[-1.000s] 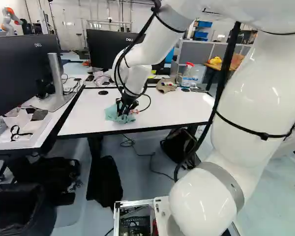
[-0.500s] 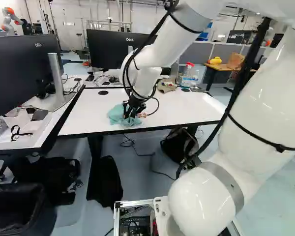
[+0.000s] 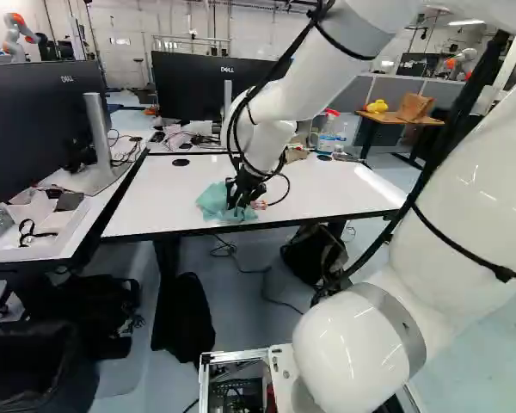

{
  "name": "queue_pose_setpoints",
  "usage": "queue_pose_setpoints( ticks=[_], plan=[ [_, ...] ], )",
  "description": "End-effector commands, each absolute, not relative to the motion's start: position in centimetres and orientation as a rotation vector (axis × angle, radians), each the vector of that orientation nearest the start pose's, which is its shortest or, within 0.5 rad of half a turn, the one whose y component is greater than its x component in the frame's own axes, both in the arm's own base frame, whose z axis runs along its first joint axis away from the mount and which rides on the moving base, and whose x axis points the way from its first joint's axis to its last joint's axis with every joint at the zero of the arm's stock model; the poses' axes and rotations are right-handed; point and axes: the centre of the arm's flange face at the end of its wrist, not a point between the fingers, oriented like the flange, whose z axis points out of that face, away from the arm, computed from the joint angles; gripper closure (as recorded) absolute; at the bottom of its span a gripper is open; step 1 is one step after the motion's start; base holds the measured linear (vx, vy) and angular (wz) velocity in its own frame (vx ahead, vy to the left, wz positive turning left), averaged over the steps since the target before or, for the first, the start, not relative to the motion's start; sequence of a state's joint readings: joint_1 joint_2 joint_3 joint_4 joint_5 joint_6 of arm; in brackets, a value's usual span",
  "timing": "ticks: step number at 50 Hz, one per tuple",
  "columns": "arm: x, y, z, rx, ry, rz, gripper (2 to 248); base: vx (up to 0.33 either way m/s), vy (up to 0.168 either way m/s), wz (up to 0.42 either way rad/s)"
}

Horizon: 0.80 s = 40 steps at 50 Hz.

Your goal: Clean the table with the green towel

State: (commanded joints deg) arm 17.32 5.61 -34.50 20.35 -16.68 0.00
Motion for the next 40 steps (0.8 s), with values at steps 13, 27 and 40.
queue_pose_setpoints(
  ticks=[13, 27, 40],
  plan=[
    [36.1, 10.1, 45.6, -2.847, 0.098, -0.609, 209, 0.0, 0.0, 0.0],
    [36.0, 7.6, 47.2, -2.831, 0.188, -0.679, 209, 0.0, 0.0, 0.0],
    [36.6, 5.4, 47.2, -2.836, 0.276, -0.691, 209, 0.0, 0.0, 0.0]
  ],
)
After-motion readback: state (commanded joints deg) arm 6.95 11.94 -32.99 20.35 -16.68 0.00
